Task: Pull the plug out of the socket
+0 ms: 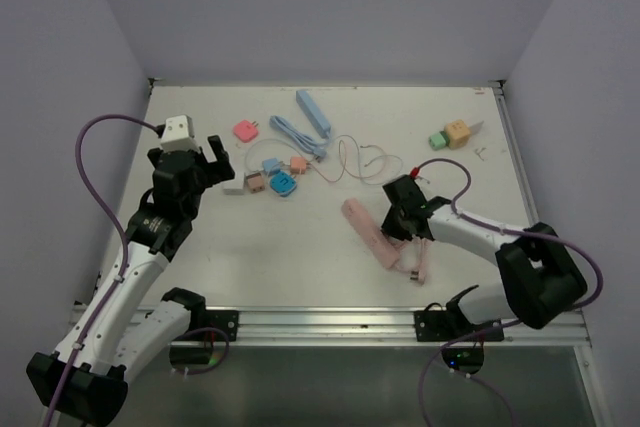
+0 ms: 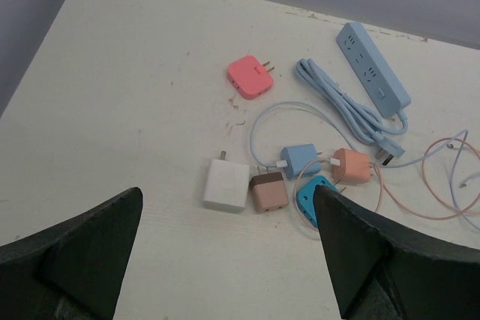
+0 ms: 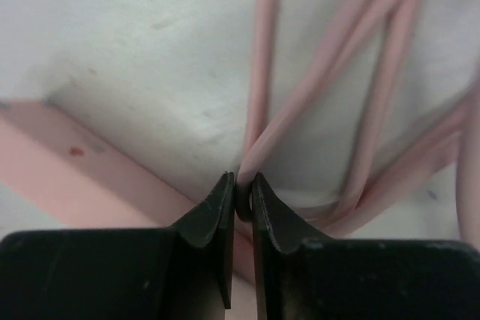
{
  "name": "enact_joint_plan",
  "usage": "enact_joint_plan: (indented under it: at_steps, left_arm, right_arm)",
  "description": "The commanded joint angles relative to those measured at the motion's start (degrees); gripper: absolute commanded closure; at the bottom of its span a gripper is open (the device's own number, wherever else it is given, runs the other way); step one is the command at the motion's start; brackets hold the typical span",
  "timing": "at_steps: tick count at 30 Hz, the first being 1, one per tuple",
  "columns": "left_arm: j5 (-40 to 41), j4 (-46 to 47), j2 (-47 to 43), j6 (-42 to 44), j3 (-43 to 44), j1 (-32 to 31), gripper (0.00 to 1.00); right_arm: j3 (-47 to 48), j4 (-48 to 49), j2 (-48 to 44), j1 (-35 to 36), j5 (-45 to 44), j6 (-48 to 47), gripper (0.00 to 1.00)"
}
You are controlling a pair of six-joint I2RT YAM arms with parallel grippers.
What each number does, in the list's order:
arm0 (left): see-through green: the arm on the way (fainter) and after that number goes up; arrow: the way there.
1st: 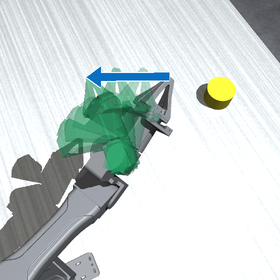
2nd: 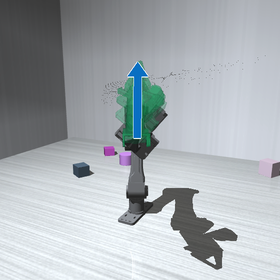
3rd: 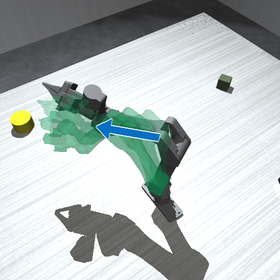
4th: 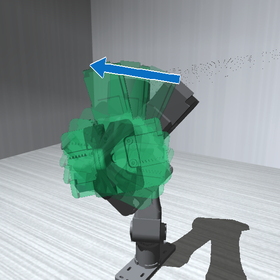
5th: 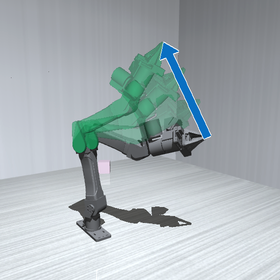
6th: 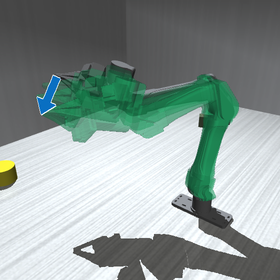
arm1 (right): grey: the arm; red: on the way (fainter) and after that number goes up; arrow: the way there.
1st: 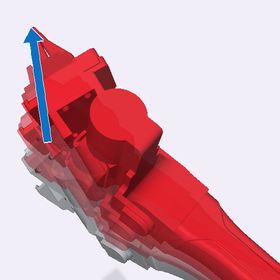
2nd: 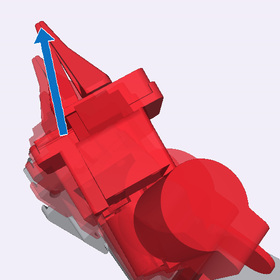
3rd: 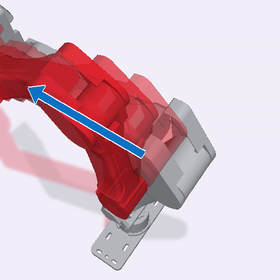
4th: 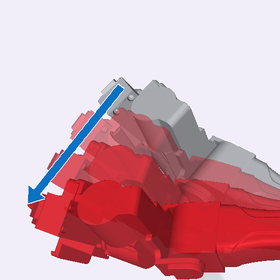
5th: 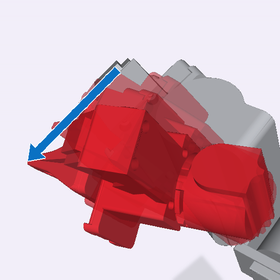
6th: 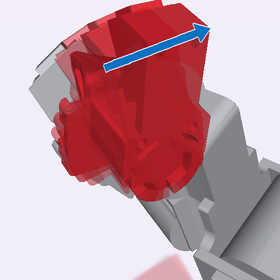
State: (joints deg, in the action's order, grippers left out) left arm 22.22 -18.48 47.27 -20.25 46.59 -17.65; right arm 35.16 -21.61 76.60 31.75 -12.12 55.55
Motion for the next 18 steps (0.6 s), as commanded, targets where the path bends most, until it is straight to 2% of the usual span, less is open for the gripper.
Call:
enact_joint_plan:
  at_steps: [1,2,7,12,13,15,16,18]
  left_arm:
    - [2.3,1.8,-1.0,1.7,-0.6,0.2,0.01]
    - [2.7,1.7,-0.9,1.7,-0.7,0.2,0.01]
    - [3.6,1.9,-0.9,2.1,-1.2,0.2,0.01]
    - [4.1,2.0,-0.7,2.1,-1.5,0.2,0.01]
    - [4.1,2.0,-0.7,2.1,-1.6,0.2,0.01]
    - [4.1,2.0,-0.8,2.1,-1.7,0.2,0.01]
    - [4.0,2.0,-0.8,2.1,-1.7,0.2,0.01]
    - [3.9,2.0,-0.7,2.1,-1.7,0.2,0.01]
  right_arm:
    - [6.7,11.9,9.3,0.4,7.0,-4.5,0.89]
    - [10.9,13.0,13.7,0.7,7.7,-5.1,0.92]
    - [25.9,12.5,26.1,3.1,11.5,-9.9,0.93]
    - [39.6,9.8,34.1,4.6,14.3,-14.6,0.87]
    - [40.9,9.1,35.1,4.6,14.9,-15.5,0.85]
    - [44.3,6.8,35.6,4.6,15.3,-18.4,0.74]
    - [44.9,5.9,35.1,4.6,15.2,-19.2,0.65]
    - [45.6,3.3,33.9,4.6,14.5,-21.3,0.55]
